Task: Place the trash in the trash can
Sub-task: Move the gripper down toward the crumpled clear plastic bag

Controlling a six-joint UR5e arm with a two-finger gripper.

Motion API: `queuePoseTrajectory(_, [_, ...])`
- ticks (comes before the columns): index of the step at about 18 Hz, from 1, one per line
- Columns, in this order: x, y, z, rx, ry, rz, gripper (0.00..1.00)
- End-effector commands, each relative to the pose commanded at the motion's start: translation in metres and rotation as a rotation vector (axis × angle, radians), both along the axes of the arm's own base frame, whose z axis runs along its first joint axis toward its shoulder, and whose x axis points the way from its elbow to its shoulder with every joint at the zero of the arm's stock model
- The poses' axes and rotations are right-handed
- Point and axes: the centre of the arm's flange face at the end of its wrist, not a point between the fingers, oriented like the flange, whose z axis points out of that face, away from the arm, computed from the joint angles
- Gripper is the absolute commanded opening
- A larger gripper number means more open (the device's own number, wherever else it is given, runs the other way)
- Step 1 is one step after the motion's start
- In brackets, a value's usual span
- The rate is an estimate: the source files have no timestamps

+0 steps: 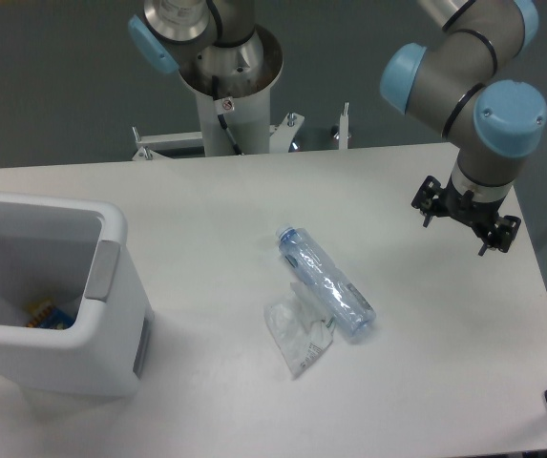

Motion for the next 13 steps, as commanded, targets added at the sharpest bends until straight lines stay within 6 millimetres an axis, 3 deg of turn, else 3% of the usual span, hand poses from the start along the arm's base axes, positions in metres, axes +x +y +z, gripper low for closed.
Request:
queuePoseTrajectory(10, [0.014, 0.019, 0.000, 0.003, -0.003, -0.008, 1.00])
queuePoseTrajectory(13, [0.025, 0.035, 0.001, 0.011, -0.001, 0.018, 1.00])
